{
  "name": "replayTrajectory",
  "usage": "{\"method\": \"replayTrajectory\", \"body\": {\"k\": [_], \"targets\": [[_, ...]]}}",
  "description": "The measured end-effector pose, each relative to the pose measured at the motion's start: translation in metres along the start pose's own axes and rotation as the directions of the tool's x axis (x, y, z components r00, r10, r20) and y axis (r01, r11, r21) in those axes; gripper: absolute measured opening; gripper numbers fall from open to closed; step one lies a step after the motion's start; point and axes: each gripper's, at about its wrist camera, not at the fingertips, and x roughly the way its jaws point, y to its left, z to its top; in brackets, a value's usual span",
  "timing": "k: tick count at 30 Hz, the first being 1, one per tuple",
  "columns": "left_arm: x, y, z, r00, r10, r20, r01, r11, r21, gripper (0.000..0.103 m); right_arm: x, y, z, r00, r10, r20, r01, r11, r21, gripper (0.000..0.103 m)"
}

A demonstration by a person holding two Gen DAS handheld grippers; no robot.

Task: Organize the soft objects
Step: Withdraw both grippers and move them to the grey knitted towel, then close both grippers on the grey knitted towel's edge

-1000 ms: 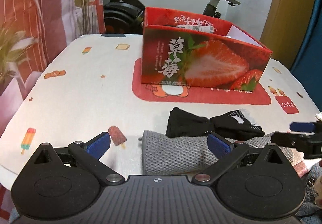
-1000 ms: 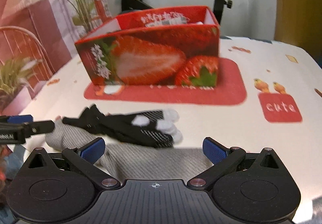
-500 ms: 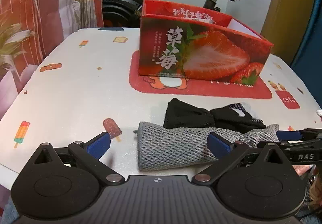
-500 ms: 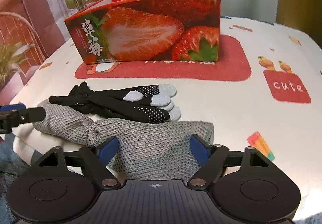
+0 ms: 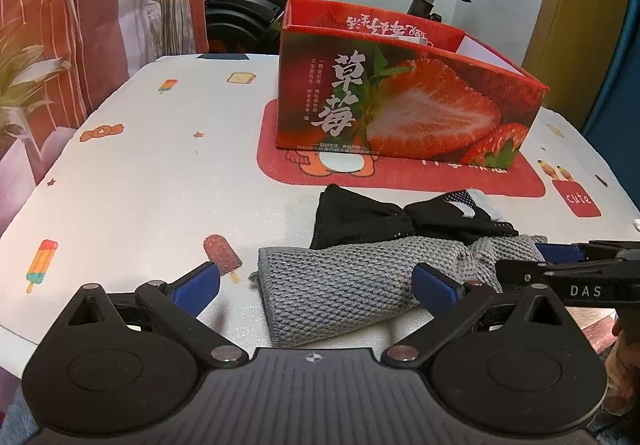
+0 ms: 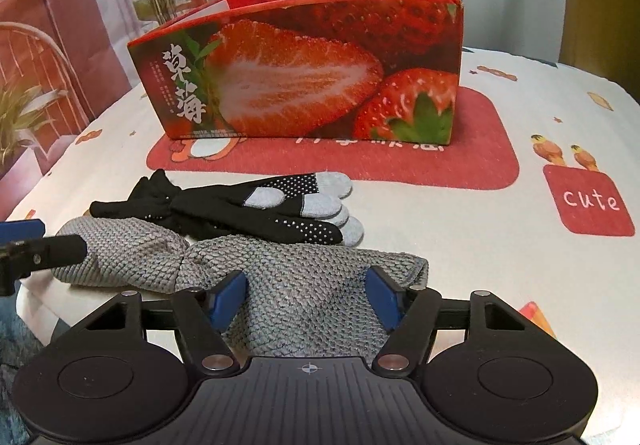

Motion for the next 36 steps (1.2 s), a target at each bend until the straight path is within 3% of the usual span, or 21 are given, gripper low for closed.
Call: {"method": "replayTrajectory", "body": {"k": [5,7,12,18,26,32,36], "targets": [[-0.001,0.004,0.001,1.0,-0.006,0.008,0.006,1.0,-0.011,0.099,0.006,0.001,0.004,1.0,-0.003,0.007,0.003,1.0,0.004,0.063],[-0.003,0.005,0.001,1.0,-0.022,0.011,0.022,1.0,-0.021,0.089,0.009,0.002,0.006,1.0,-0.005,0.011,0.005,1.0,0.003,0.063],[-0.003,0.005,0.002,0.998,-0.07,0.008,0.07,0.997,-0.031,0.073,0.013,0.004,0.008,1.0,-0.011,0.019,0.011,1.0,-0.008,0.063],[0.001,0.003,0.001,0.996,-0.087,-0.007,0.087,0.995,-0.042,0.062,0.012,0.003,0.006,1.0,-0.002,0.028,0.003,1.0,-0.01,0.063],[0.029,0.009,0.002,0.994,-0.062,-0.085,0.053,0.994,-0.097,0.062,0.01,0.001,0.005,0.999,0.006,0.034,-0.006,1.0,-0.006,0.063],[0.047,-0.007,0.011,0.996,-0.004,-0.09,0.002,1.0,-0.017,0.066,0.009,0.001,0.002,0.999,0.017,0.046,-0.017,1.0,0.001,0.065],[0.056,-0.009,0.018,0.997,0.006,-0.08,-0.008,1.0,-0.019,0.066,0.008,-0.002,0.002,0.998,0.034,0.055,-0.035,0.999,0.011,0.064]]}}
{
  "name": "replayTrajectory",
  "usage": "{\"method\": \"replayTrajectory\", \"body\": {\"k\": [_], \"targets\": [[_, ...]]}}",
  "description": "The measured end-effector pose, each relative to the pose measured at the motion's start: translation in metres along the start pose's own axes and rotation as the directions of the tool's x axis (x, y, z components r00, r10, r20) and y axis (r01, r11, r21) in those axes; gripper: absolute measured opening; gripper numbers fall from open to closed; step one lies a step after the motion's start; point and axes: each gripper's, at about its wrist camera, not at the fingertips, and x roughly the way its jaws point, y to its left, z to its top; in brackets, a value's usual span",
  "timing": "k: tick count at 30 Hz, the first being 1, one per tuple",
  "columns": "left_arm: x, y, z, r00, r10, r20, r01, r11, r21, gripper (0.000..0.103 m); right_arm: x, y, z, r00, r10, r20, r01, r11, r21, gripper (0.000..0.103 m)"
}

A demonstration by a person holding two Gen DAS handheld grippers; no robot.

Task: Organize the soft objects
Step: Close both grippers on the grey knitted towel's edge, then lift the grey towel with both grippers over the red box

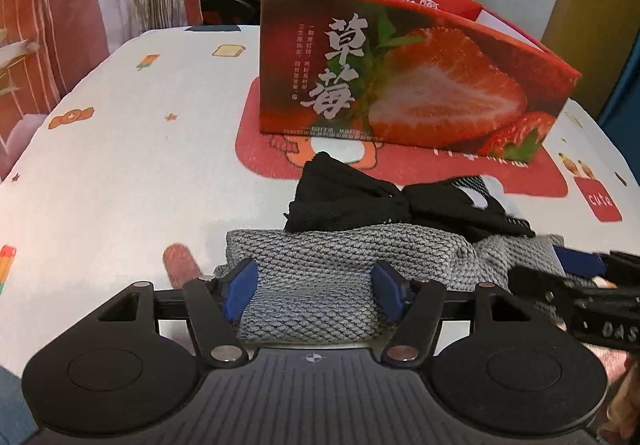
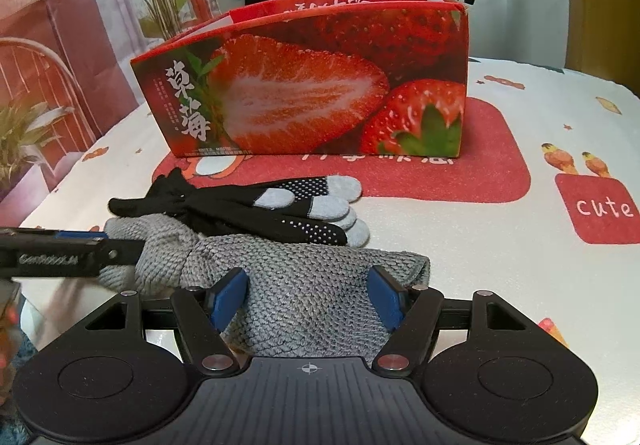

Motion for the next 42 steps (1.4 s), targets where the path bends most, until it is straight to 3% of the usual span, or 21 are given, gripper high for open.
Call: {"method": "replayTrajectory", "body": {"k": [8,23,26,29,30,32,33,34,37,42], "targets": [[-0.003,-0.004,-0.009,0.999,0.008,0.05,-0.009,0.999,0.038,0.066,-0.009,-0.003,-0.005,1.0,0.001,0.018,-0.001,1.0,-0.008,0.063],[-0.007,-0.001,-0.015,0.997,-0.009,0.073,0.005,0.999,0.049,0.067,-0.017,-0.003,-0.011,1.0,-0.03,-0.003,0.03,1.0,-0.007,0.06],[-0.007,-0.001,-0.015,0.997,-0.009,0.074,0.005,0.999,0.048,0.067,-0.015,-0.002,-0.011,0.999,-0.033,-0.005,0.033,0.999,-0.02,0.056],[-0.008,0.0,-0.016,0.997,-0.014,0.081,0.01,0.999,0.045,0.065,-0.013,0.0,-0.011,1.0,-0.03,-0.003,0.03,0.999,-0.043,0.038],[-0.009,0.0,-0.016,0.996,-0.016,0.083,0.012,0.999,0.045,0.06,-0.014,-0.001,-0.01,1.0,-0.014,0.003,0.014,0.999,-0.034,0.035],[-0.012,0.002,-0.017,0.996,-0.028,0.09,0.024,0.999,0.037,0.039,-0.015,-0.004,-0.009,1.0,0.029,0.005,-0.029,1.0,-0.009,0.031],[-0.013,0.002,-0.016,0.995,-0.035,0.09,0.032,0.999,0.033,0.024,-0.015,-0.003,-0.009,1.0,0.03,0.004,-0.03,0.999,-0.014,0.028],[-0.014,0.003,-0.016,0.995,-0.041,0.089,0.039,0.999,0.029,0.017,-0.015,-0.001,-0.009,0.999,0.031,0.007,-0.031,0.999,-0.023,0.027],[-0.017,0.005,-0.018,0.994,-0.061,0.095,0.06,0.998,0.017,0.01,-0.017,0.002,-0.008,0.999,0.038,0.014,-0.038,0.999,-0.034,0.022],[-0.032,0.005,-0.018,0.986,-0.089,0.14,0.088,0.996,0.01,0.007,-0.025,0.002,-0.006,0.998,0.04,0.053,-0.039,0.999,-0.034,0.018]]}}
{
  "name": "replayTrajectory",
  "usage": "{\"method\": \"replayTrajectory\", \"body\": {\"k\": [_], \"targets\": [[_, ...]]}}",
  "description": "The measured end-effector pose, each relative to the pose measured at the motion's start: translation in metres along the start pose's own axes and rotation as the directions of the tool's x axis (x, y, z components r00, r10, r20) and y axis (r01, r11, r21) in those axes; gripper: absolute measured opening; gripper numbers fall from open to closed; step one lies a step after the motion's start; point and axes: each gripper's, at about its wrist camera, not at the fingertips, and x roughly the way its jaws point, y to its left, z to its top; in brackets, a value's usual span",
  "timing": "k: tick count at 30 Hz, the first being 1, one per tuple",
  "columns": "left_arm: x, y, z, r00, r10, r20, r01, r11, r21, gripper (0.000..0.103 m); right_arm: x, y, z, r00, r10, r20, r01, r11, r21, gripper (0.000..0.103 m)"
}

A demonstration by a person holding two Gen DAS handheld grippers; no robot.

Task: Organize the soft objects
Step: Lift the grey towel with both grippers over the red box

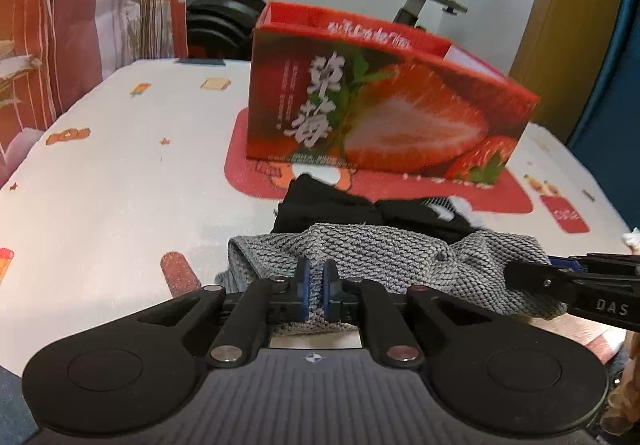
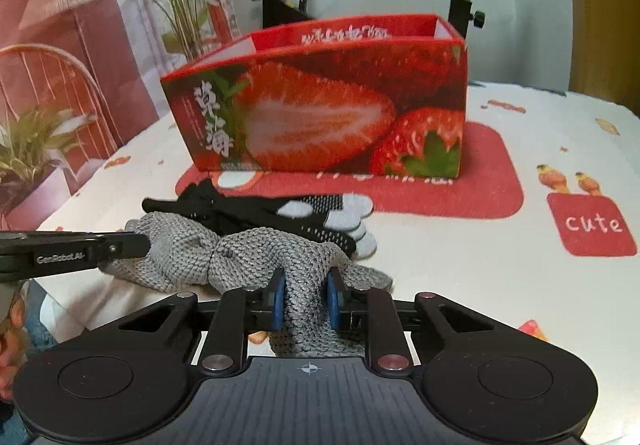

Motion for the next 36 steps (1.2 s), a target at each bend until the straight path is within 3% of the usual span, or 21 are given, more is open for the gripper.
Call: {"method": "replayTrajectory", "body": {"k": [16,24,36], "targets": [[-0.045,-0.016,0.023,0.984,0.02,0.178,-0.029,0.999,0.046,0.007,-0.035,0.009,0.023,0.992,0.007,0.129,-0.002,0.999,-0.045,0.018],[-0.06,-0.021,0.041,0.964,0.04,0.265,-0.059,0.996,0.062,0.007,-0.044,0.017,0.05,0.983,0.016,0.181,-0.003,0.997,-0.073,0.018],[-0.068,-0.024,0.063,0.944,0.038,0.329,-0.059,0.997,0.054,0.007,-0.049,0.02,0.074,0.972,0.029,0.232,-0.007,0.995,-0.097,0.018]]}}
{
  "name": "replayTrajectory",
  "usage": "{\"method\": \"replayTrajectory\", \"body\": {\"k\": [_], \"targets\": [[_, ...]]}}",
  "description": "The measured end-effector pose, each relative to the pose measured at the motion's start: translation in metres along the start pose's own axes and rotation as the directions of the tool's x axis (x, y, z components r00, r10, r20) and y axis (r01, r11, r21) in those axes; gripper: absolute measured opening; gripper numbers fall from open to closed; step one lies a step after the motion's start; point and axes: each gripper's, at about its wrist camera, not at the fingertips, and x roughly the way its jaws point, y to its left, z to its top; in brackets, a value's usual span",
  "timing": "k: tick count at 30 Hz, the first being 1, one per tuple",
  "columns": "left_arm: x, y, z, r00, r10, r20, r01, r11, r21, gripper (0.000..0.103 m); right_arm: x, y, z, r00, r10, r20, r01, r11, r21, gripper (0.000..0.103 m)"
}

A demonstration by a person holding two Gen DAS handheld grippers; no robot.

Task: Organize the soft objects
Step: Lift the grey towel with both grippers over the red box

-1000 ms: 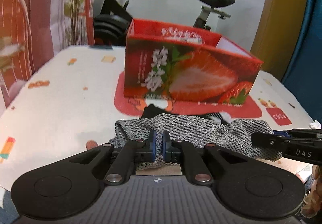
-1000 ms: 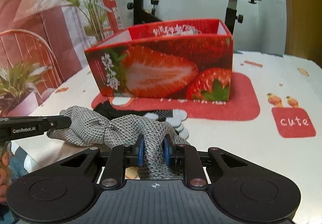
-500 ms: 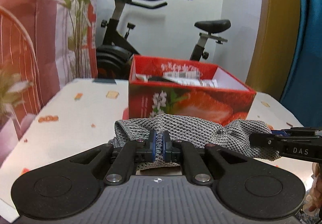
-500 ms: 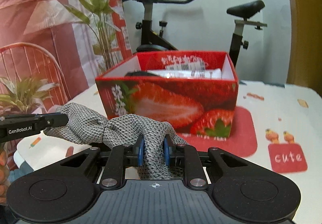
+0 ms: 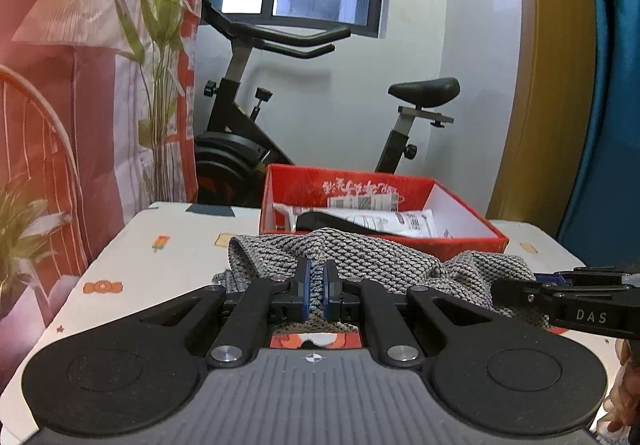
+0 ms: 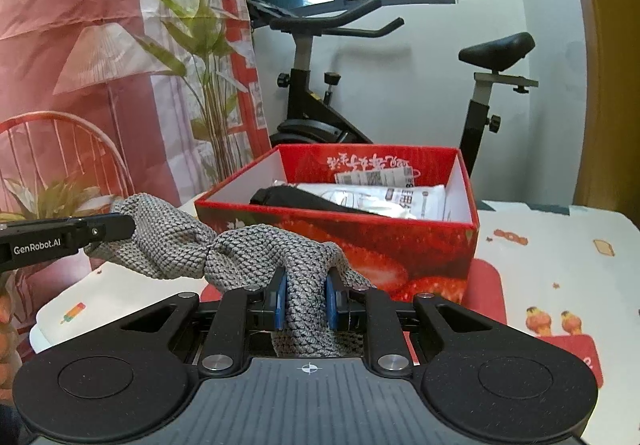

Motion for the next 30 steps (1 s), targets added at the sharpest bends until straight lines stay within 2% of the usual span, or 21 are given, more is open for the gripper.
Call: {"method": "replayTrajectory", "body": {"k": [16,23,26,30], "targets": [[0.021,0.006,0.039,0.999,-0.023,0.047,0.025,0.999,-0.046,0.007,0.01,-0.01,0.052,0.998,0.012,0.068,-0.01,0.999,-0.032,0.018],[0.05,0.006,0.064,0.997,-0.042,0.07,0.044,0.998,-0.038,0.007,0.024,-0.022,0.08,0.996,0.01,0.092,-0.006,0.999,-0.038,0.018],[0.069,0.001,0.075,0.997,-0.061,0.048,0.062,0.998,-0.015,0.007,0.038,-0.028,0.094,0.996,-0.007,0.084,0.012,0.998,-0.064,0.018],[0.101,0.0,0.084,0.996,-0.083,-0.023,0.083,0.996,-0.017,0.007,0.063,-0.043,0.112,0.999,-0.025,0.033,0.027,0.998,-0.058,0.018]]}}
